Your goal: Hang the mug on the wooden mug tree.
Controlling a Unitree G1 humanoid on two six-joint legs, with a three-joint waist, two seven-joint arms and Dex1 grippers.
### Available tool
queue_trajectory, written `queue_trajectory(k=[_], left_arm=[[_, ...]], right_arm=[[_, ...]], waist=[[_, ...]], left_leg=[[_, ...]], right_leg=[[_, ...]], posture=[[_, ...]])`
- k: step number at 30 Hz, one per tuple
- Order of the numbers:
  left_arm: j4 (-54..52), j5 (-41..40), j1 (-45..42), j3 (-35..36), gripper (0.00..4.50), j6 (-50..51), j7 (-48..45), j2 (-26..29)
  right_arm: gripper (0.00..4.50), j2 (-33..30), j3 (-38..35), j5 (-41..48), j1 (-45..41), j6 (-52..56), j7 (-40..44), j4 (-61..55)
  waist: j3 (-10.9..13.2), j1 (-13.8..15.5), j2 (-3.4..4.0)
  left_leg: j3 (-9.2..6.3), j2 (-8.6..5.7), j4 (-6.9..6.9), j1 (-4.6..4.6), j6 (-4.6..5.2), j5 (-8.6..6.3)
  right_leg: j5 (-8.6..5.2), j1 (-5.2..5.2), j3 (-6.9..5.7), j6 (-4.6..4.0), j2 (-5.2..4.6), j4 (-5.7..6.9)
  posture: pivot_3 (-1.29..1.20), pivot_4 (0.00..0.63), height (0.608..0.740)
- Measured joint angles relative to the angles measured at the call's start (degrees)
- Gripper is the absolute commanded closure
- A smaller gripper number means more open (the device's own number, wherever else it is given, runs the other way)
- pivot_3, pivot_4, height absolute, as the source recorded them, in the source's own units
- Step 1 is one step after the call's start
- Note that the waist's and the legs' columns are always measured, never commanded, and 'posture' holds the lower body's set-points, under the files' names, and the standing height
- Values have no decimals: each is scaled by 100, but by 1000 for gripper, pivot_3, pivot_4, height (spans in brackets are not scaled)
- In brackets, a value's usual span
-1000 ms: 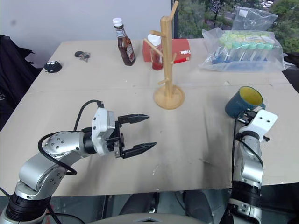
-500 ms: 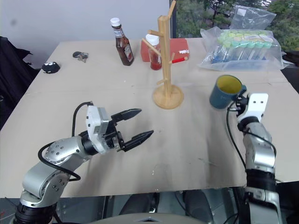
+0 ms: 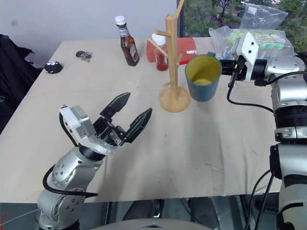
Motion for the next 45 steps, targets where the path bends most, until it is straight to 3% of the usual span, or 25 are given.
queue_trajectory(k=[5,17,21,27,28,31,35,38,42,44,45], left_arm=[[-26,139,80,-202,0,-164,141,-135],[-12,359,392,-399,0,-677,59,-154],[6,440,436,-459,0,-788,49,-167],[106,458,448,-509,0,-882,34,-159],[112,457,451,-509,0,-886,5,-141],[113,458,509,-503,0,-892,-17,-94],[182,434,904,-385,0,-763,-2,75],[307,322,1332,-205,0,-385,57,267],[412,526,1844,-64,0,-195,68,608],[514,810,2211,21,0,-101,130,737],[514,824,2247,35,0,-104,130,736]], right_arm=[[4435,245,374,-635,-1416,-1123,553,1446],[4435,551,581,-1348,-2176,-1789,796,2785],[3438,625,569,-1416,-2345,-1790,661,2940],[401,701,361,-1406,-2457,-1516,344,3006],[113,680,328,-1404,-2456,-1431,262,3035],[113,535,178,-1352,-2344,-1208,231,3020],[113,101,-173,-957,-1273,-408,557,2337],[113,-39,-592,-424,141,447,586,1259],[113,-81,-1274,264,2092,1310,65,-556],[113,210,-1856,707,3771,1679,-583,-2179],[113,278,-1897,744,3933,1678,-637,-2311]], waist=[[-1,7,-1],[-1,12,0],[-2,8,1],[-2,25,1],[-2,27,1],[-3,34,0],[-7,70,-4],[-6,60,-1],[-8,46,8],[-11,31,5],[-17,42,-2]], left_leg=[[-9,-3,4,-56,-1,-1],[-7,-8,3,-83,-2,0],[-7,-6,2,-80,-2,0],[-7,-7,4,-82,-2,0],[-7,-8,4,-82,-2,0],[-8,-8,5,-83,-2,0],[-10,-8,6,-85,-1,-1],[-10,-6,7,-87,0,-1],[-3,-7,9,-83,1,0],[0,-6,14,-66,2,-2],[-3,-4,11,-61,23,-14]], right_leg=[[4,-58,-8,2,-25,1],[5,-91,-7,2,-31,8],[5,-91,-5,1,-28,12],[7,-91,-6,-1,-28,12],[7,-91,-6,-1,-28,12],[7,-90,-8,-2,-28,11],[7,-86,-10,-2,-33,7],[7,-91,-5,-1,-33,14],[6,-95,1,-1,-33,34],[6,-78,2,0,-30,45],[6,-74,1,0,-29,47]], posture=[[0,150,740],[0,150,740],[0,150,740],[0,150,740],[0,150,740],[0,150,740],[0,150,740],[0,150,740],[0,150,740],[0,150,740],[0,150,740]])
